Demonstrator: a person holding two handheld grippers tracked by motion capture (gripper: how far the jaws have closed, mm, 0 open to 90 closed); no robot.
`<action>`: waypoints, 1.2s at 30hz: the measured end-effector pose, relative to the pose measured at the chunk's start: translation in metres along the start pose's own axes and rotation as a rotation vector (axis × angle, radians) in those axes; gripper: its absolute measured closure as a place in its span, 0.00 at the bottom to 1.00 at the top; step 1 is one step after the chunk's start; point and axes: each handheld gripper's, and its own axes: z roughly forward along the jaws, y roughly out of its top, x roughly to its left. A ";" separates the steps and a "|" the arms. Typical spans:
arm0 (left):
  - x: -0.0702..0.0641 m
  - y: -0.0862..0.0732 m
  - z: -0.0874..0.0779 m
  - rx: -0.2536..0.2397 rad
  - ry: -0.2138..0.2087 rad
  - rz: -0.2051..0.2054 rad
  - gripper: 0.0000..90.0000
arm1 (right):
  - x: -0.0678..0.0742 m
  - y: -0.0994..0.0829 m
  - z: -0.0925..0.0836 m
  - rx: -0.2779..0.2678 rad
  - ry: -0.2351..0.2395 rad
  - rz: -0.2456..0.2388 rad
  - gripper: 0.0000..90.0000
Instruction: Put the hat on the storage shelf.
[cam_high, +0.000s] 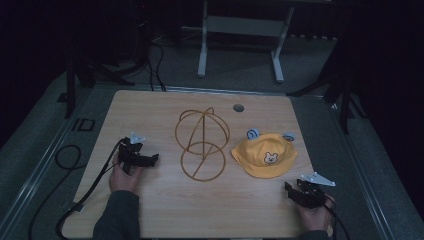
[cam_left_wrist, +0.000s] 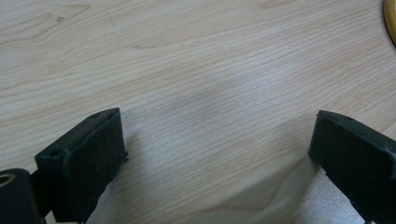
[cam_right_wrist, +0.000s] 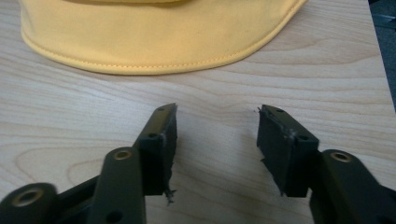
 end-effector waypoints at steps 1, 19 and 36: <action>0.000 0.000 0.000 0.000 0.000 0.000 0.04 | 0.000 0.000 -0.001 0.005 -0.002 -0.010 0.55; 0.000 0.000 0.000 0.000 0.000 -0.001 0.04 | 0.008 0.042 -0.028 0.036 0.048 -0.295 0.57; 0.000 0.000 0.000 0.000 0.000 -0.004 0.04 | 0.017 0.088 -0.043 0.055 0.106 -0.494 0.57</action>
